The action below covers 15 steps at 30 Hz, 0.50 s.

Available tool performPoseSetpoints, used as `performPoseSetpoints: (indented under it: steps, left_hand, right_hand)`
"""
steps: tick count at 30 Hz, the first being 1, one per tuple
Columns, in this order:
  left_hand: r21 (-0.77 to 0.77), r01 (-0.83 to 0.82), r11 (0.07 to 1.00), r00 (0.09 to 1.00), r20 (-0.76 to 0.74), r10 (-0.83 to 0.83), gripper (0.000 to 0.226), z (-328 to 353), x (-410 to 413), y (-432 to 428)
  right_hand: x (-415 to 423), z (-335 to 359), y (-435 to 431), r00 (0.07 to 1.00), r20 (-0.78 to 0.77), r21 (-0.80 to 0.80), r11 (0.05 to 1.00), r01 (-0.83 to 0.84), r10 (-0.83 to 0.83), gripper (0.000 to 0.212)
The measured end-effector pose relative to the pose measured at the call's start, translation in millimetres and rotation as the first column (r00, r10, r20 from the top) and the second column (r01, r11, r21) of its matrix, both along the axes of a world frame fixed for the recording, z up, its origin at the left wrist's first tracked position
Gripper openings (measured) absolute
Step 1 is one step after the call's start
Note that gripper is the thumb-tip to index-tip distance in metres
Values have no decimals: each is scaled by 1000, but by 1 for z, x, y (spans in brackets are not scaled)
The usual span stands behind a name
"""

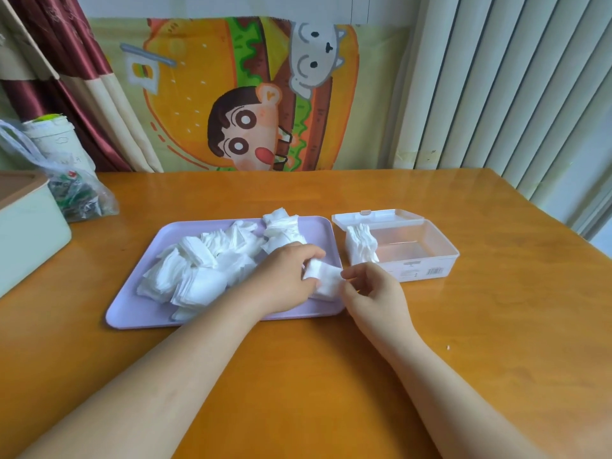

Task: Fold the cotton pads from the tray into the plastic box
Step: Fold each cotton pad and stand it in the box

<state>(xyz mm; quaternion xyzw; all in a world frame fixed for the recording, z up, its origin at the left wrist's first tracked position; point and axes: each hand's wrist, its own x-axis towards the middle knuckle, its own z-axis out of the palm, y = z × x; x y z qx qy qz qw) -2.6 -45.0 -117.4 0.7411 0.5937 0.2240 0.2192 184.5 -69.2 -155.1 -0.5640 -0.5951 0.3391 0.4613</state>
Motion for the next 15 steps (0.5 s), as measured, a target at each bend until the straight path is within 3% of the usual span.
performPoseSetpoints:
  steps: [4,8,11,15]
  left_hand:
    - [107,-23,994,995,98,12,33,-3,-3,1]
    - [114,-78,990,968,246,48,24,-6,-2,-10]
    - [82,-154,985,890,445,102,25,-9,2,-22]
    - [83,-152,985,800,596,73,31,-13,5,-31]
  right_hand:
    - [1,-1,1,995,-101,14,1000,-21,22,19]
    - [2,4,-2,992,-101,68,995,-73,80,40]
    - [4,7,-6,984,-104,109,985,-134,145,52]
    - [4,5,-5,976,-109,125,977,-172,186,45]
